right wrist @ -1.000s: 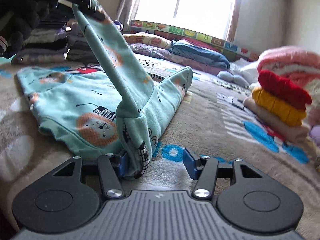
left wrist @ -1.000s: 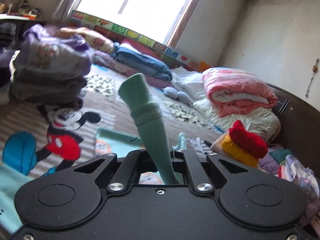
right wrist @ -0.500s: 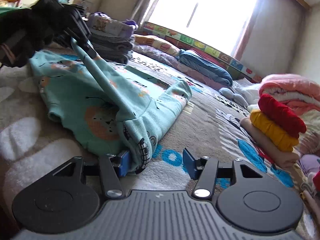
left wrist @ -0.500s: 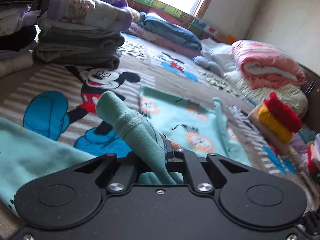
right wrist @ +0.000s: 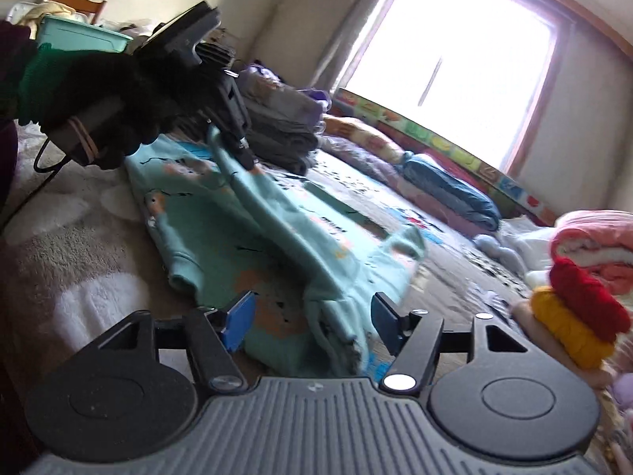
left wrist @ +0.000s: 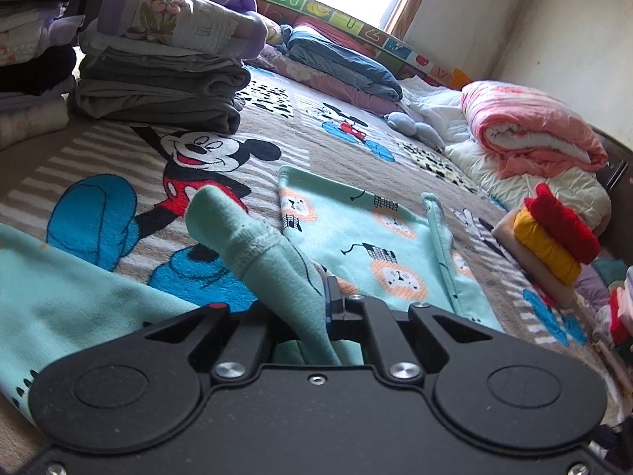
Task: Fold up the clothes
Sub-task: 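Lay the sleeve down on the body and open the left gripper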
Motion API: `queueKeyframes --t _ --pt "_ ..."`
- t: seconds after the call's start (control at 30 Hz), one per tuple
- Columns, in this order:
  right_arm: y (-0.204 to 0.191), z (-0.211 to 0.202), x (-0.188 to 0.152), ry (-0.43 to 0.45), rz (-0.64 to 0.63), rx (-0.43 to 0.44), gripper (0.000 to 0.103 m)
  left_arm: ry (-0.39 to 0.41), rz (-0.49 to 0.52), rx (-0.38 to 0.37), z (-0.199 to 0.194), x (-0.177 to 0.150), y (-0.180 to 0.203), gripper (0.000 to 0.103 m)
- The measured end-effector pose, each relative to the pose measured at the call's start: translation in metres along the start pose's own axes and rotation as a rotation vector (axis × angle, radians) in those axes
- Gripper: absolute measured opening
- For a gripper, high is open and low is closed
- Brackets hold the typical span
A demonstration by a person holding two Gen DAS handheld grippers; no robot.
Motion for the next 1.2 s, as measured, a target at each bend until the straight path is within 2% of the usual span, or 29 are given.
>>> queueKeyframes --t 0.1,0.3,0.33,0.43,0.5,0.57,0.63,0.67,0.7,0.77,0.9,1.0,1.1,1.13,1.2 --pt "0.003 0.019 -0.011 -0.108 0.101 0.147 0.075 -0.01 -0.009 0.002 0.003 -0.001 -0.003 0.003" --pt "0.006 0.015 -0.01 -0.104 0.102 0.19 0.075 -0.03 -0.009 0.034 0.004 -0.003 -0.009 0.009" --pt "0.006 0.014 -0.009 -0.102 0.1 0.193 0.075 -0.029 -0.021 0.055 0.001 -0.002 -0.013 0.016" --pt "0.008 0.013 -0.007 -0.097 0.111 0.209 0.077 -0.025 -0.062 0.123 -0.01 0.001 -0.03 0.025" --pt "0.012 0.014 -0.007 -0.099 0.137 0.238 0.078 -0.013 -0.093 0.18 -0.019 0.004 -0.041 0.029" --pt "0.017 0.014 -0.006 -0.103 0.16 0.273 0.078 0.021 -0.119 0.271 -0.032 0.009 -0.051 0.031" --pt "0.021 0.013 -0.005 -0.106 0.191 0.308 0.078 0.056 -0.071 0.373 -0.044 0.019 -0.05 0.031" --pt "0.023 0.014 -0.004 -0.108 0.208 0.324 0.078 0.071 -0.051 0.373 -0.047 0.024 -0.044 0.031" --pt "0.025 0.014 -0.004 -0.109 0.225 0.338 0.078 0.085 -0.035 0.361 -0.049 0.03 -0.037 0.031" --pt "0.029 0.015 -0.003 -0.112 0.258 0.366 0.079 0.097 -0.014 0.222 -0.04 0.041 -0.012 0.031" --pt "0.033 0.02 -0.005 -0.121 0.303 0.41 0.082 0.041 0.174 -0.012 0.01 0.06 0.075 0.031" --pt "0.035 0.022 -0.006 -0.124 0.323 0.431 0.084 -0.032 0.265 -0.122 0.067 0.073 0.129 0.031" --pt "0.036 0.022 -0.007 -0.125 0.336 0.439 0.084 -0.115 0.316 -0.147 0.134 0.082 0.157 0.031" --pt "0.036 0.022 -0.007 -0.125 0.341 0.442 0.084 -0.141 0.324 -0.132 0.157 0.085 0.16 0.028" --pt "0.037 0.023 -0.008 -0.126 0.349 0.447 0.085 -0.202 0.337 -0.098 0.203 0.089 0.157 0.028"
Point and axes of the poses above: each gripper's, at about its wrist camera, not at the fingertips, and z roughly the way its jaws point, y to its right, x to its top, the point moved 3 cm from there along z, roughly the way its jaws point, and after that the axes turned 13 degrees about z, right-handed, at the moved point
